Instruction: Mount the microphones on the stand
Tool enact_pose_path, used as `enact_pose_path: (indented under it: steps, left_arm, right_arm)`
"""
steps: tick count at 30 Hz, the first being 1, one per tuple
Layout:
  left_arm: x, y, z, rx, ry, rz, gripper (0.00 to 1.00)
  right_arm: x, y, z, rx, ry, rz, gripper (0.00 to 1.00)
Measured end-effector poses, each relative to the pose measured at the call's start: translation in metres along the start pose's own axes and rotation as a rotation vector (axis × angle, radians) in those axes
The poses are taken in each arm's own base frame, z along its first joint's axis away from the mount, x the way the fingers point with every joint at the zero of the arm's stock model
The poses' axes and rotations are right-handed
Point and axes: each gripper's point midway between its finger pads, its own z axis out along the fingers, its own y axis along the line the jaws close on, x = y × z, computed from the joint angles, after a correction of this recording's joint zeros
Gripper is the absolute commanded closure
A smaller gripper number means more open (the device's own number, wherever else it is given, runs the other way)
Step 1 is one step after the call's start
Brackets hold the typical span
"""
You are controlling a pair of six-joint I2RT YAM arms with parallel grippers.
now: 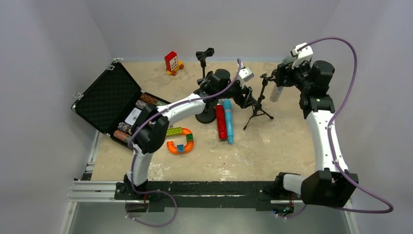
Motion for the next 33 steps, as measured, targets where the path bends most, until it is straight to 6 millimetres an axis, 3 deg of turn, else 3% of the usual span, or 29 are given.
enact_pose_path:
  steps: [6,11,19,25,29,33]
  left_arm:
    - [-0.018,-0.007,-0.007,0.008,-0.028,0.016,0.26]
    - [-0.024,-0.010,-0.013,0.009,-0.036,0.021,0.25]
    - [-0.036,-0.020,-0.032,0.000,-0.032,0.035,0.23]
    - [-0.060,-0.030,-0.051,-0.010,-0.055,0.069,0.22]
    - [-0.072,-0.036,-0.066,-0.024,-0.065,0.080,0.21]
    - [-0.081,-0.044,-0.088,-0.050,-0.057,0.088,0.17]
  right_arm:
    - [-0.003,0.005,-0.013,-0.024,-0.005,0.052,0.10]
    - [-0.024,0.010,-0.030,-0.037,-0.047,0.058,0.08]
    - [-0.070,0.000,-0.053,-0.010,-0.130,0.048,0.07]
    - [-0.076,-0.001,-0.065,-0.009,-0.144,0.054,0.07]
    - [-0.079,0.014,-0.077,-0.066,-0.150,0.044,0.06]
    - [-0.090,0.043,-0.102,-0.180,-0.197,-0.005,0.06]
